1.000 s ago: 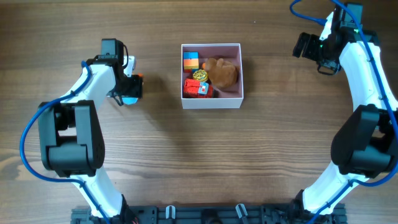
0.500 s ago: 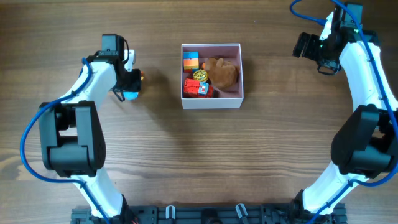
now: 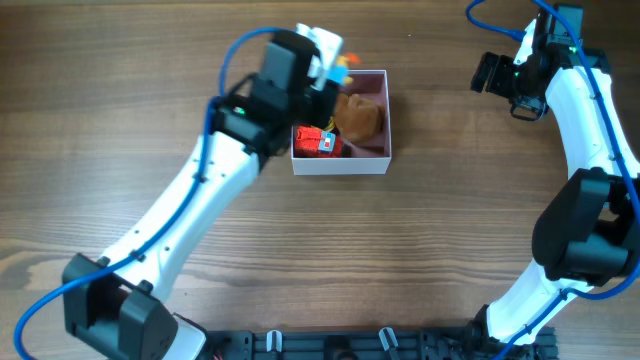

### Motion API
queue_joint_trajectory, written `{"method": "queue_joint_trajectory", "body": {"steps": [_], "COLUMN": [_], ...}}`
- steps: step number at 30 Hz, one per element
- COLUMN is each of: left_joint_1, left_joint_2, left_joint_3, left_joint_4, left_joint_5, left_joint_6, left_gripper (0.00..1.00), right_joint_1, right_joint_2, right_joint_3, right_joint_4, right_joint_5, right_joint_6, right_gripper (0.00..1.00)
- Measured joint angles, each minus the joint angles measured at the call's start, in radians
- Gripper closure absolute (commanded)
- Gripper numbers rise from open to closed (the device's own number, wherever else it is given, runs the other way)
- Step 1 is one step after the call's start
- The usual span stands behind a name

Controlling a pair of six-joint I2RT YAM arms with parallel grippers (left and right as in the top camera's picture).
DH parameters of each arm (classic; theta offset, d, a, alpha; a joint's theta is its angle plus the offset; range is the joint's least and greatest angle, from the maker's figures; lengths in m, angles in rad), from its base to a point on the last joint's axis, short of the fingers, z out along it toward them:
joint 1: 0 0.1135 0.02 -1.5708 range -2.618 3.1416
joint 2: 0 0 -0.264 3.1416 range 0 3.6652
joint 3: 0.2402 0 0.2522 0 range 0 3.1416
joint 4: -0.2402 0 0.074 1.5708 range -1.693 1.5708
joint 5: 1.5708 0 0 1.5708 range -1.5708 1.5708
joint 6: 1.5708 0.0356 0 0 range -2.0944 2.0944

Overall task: Pack container
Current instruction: 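Carry the duck into the box and release it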

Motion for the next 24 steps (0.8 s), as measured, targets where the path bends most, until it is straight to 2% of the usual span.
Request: {"method": "queue_joint_trajectory", "body": {"steps": [1,6,7,15,19,20,21,24], "left_joint_1": [-0.042,-0.087,-0.087,-0.087,-0.076,-0.068,-0.054,-0.003], "left_joint_2": [0.011,0.100,0.121,0.177,0.177,0.177,0.177,0.177], "left_joint_3": [0.000,0.000,0.000,0.000,0.000,0.000,0.000,0.000], "left_joint_4": [0.022,0.069,0.069,0.061,0.061,0.061,0.061,0.055], "left_joint_5": [0.001,0.003,0.003,0.003,0.003,0.000,-0.016,-0.113], "left_joint_6": [-0.002,-0.006,-0.006,0.037,0.055,0.053,0.050,-0.017], "left_gripper": [0.54,0.51,0.41,0.38,0.20,0.09,0.02,0.00], "right_joint_1": [0.000,0.000,0.000,0.000,0.000,0.000,0.000,0.000], "right_joint_2": [0.000,0.000,0.000,0.000,0.000,0.000,0.000,0.000], "right_joint_3": [0.000,0.000,0.000,0.000,0.000,0.000,0.000,0.000], "right_joint_4": [0.000,0.000,0.000,0.000,0.000,0.000,0.000,0.000], "right_joint_5": [0.000,0.000,0.000,0.000,0.000,0.000,0.000,0.000], "right_joint_6": [0.000,0.000,0.000,0.000,0.000,0.000,0.000,0.000], "right_gripper": [0.00,0.00,0.00,0.00,0.00,0.00,0.00,0.00]}}
